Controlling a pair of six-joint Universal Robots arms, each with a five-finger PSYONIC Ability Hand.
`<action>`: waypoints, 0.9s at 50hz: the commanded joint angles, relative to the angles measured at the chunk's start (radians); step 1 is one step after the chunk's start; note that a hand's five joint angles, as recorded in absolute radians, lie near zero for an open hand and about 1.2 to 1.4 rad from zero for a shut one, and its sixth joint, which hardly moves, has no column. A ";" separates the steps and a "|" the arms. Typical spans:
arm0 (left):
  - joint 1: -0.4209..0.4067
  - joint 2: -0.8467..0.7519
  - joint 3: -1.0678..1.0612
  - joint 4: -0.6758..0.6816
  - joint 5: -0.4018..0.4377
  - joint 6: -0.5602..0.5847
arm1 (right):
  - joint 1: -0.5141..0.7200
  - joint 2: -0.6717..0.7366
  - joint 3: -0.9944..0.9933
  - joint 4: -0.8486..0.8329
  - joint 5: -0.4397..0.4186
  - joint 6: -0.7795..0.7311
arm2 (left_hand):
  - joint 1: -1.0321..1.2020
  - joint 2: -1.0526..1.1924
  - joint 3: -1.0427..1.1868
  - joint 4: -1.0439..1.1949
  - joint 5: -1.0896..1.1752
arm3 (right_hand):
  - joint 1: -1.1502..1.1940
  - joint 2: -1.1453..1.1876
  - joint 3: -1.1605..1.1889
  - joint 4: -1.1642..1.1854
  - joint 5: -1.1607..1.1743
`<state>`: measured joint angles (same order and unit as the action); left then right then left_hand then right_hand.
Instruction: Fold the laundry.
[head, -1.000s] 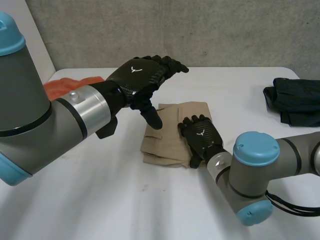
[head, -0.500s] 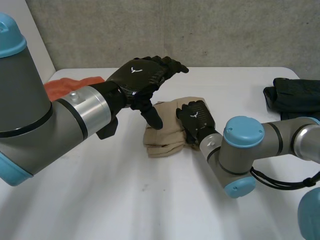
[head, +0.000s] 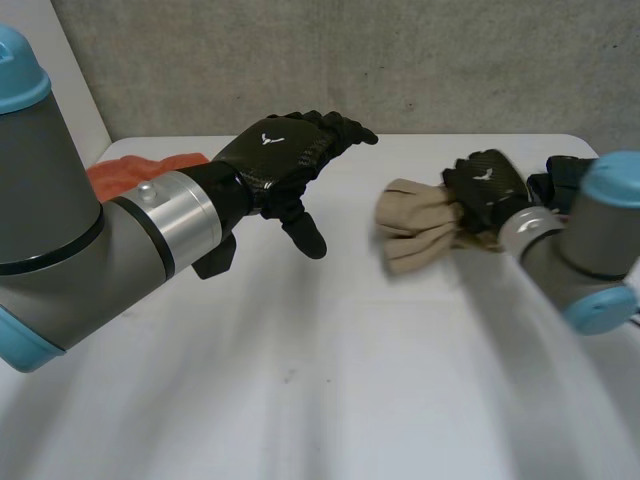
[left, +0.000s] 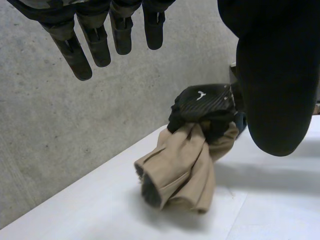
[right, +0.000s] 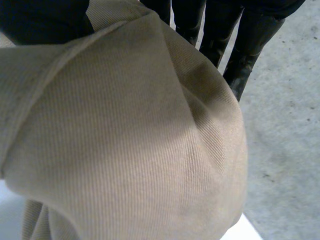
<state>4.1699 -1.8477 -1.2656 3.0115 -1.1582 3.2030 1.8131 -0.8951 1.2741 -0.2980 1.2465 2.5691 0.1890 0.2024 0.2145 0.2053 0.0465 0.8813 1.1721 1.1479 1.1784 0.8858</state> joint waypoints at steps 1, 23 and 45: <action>-0.001 0.001 0.000 0.001 0.000 0.000 | -0.194 0.005 -0.033 -0.023 -0.301 -0.070 | -0.002 -0.015 -0.027 -0.018 -0.034 | 0.515 0.224 0.248 0.218 0.336; -0.001 0.002 -0.011 0.001 -0.003 -0.002 | -0.480 0.238 -0.559 -0.426 -0.439 0.490 | 0.001 -0.012 -0.025 -0.015 -0.031 | 0.515 0.224 0.248 0.218 0.336; -0.001 -0.001 -0.029 0.004 -0.008 -0.003 | -0.715 0.539 -0.575 -0.425 -0.728 0.510 | 0.001 -0.012 -0.025 -0.015 -0.031 | 0.411 0.121 0.145 0.114 0.232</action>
<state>4.1687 -1.8472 -1.2952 3.0153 -1.1649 3.2014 1.1411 -0.3401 0.5997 -0.7283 0.5871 3.0788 0.1890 0.2024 0.2145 0.2053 0.0465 0.9000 1.1765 1.1585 1.1911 0.9052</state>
